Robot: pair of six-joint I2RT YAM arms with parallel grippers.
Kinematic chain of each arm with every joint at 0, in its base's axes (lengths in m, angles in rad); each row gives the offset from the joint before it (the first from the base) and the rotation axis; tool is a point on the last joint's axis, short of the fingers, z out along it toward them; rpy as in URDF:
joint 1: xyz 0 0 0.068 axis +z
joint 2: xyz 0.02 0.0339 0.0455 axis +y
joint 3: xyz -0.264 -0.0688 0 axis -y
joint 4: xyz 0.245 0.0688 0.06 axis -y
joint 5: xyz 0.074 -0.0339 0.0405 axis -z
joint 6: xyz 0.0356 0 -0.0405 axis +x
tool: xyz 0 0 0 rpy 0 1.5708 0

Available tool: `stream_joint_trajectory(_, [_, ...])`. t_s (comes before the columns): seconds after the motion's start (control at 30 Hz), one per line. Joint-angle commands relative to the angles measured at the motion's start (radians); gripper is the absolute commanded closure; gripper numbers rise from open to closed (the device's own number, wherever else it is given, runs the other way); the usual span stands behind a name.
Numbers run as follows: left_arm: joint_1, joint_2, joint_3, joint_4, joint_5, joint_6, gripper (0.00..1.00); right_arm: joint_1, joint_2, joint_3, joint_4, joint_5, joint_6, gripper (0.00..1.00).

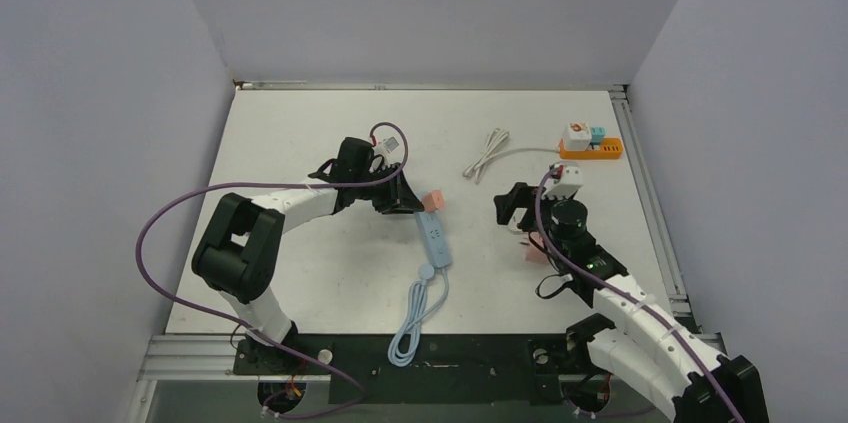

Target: Pull the plug off the socket

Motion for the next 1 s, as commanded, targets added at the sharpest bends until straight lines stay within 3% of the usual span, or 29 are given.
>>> stream_joint_trajectory(0.0, [-0.005,0.009,0.023,-0.006,-0.008,0.046,1.0,0.01,0.122,0.086,0.225,-0.285,-0.098,0.07])
stream_joint_trajectory(0.1, [-0.006,0.013,0.025,-0.008,-0.009,0.048,1.0,0.062,0.216,0.112,0.331,-0.372,-0.09,0.06])
stream_joint_trajectory(0.3, [-0.008,0.022,0.029,-0.012,-0.012,0.052,1.0,0.279,0.375,0.17,0.377,-0.192,-0.121,0.0])
stream_joint_trajectory(0.53, [-0.011,0.023,0.029,-0.008,-0.005,0.047,1.0,0.32,0.476,0.188,0.417,-0.174,-0.066,0.16])
stream_joint_trajectory(0.83, [-0.011,0.023,0.028,-0.009,-0.007,0.045,1.0,0.329,0.559,0.223,0.436,-0.138,-0.033,0.28])
stream_joint_trajectory(0.97, [-0.013,0.023,0.027,-0.007,-0.007,0.046,1.0,0.329,0.592,0.25,0.423,-0.11,-0.024,0.4])
